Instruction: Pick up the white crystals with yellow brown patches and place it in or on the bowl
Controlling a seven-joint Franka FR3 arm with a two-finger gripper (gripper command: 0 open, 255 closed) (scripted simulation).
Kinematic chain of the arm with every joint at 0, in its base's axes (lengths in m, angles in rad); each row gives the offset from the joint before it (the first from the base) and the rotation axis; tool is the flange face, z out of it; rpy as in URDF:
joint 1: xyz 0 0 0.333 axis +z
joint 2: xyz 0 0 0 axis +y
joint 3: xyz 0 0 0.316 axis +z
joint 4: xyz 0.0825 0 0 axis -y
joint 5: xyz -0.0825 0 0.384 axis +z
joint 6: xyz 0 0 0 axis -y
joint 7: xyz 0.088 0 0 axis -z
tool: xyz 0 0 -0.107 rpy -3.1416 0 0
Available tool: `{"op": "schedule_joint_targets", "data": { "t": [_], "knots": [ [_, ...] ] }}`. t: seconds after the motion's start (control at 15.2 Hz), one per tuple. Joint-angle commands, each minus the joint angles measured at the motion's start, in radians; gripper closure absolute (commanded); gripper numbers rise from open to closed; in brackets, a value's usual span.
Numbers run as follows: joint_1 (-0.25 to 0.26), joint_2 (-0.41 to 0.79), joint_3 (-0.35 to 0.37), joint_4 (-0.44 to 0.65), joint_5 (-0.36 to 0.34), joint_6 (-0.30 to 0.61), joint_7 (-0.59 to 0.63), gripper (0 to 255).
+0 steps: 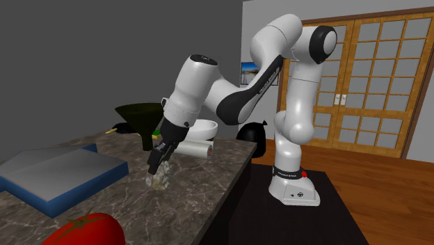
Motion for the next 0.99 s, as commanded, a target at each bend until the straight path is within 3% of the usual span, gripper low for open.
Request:
{"op": "schedule_joint_targets", "data": {
  "t": [0.0, 0.92],
  "knots": [
    [0.000, 0.002, 0.000, -0.001, 0.000, 0.000, 0.000, 255],
    [0.032, -0.074, -0.035, 0.089, 0.108, -0.143, -0.113, 255]
  ]
}}
